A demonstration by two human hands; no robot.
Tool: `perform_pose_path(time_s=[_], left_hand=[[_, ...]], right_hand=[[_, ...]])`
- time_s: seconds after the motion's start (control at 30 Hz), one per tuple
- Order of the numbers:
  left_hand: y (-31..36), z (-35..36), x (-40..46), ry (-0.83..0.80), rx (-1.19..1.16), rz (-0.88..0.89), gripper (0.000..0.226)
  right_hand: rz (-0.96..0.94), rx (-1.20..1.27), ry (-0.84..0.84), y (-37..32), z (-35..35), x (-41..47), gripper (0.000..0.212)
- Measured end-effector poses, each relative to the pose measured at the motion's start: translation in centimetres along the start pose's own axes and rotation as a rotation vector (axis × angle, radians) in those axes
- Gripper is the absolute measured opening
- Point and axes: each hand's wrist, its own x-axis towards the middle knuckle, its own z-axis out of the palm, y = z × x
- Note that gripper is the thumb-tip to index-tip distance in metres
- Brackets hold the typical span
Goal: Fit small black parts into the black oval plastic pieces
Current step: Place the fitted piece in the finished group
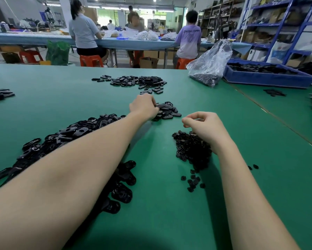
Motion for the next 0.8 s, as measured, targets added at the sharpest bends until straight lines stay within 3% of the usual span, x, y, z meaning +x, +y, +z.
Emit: perform_pose_path(time_s=[0.17, 0.33, 0.53, 0.6, 0.7, 0.8], left_hand=[[-0.7, 1.4, 0.7, -0.052, -0.048, -0.093, 0.026], [-1.1, -0.3, -1.6, -0.017, -0.214, -0.033, 0.021], [-2.4, -5.0, -7.4, -0.145, -0.294, 0.089, 0.013], [-3.0, -6.3, -9.5, -0.255, -0.213, 0.126, 0.009], [-3.1, -7.5, -11.2, -0.431, 0.091, 0.174, 0.006], [-3.1, -7.9, -11.9, -0.502, 0.28, 0.165, 0.012]], right_hand=[[0.004, 0.006, 0.001, 0.2, 0.0, 0.1, 0.008], [-0.01, -0.041, -0.056, -0.3, 0.5, -0.2, 0.008], [-0.052, -0.202, -0.169, -1.2, 1.4, -0.8, 0.007], [-0.07, -0.273, -0.259, -1.6, 1.7, -1.2, 0.007], [-0.098, -0.401, -0.371, -2.3, 2.0, -1.8, 0.006], [-0.109, -0.451, -0.415, -2.6, 2.3, -2.2, 0.006]])
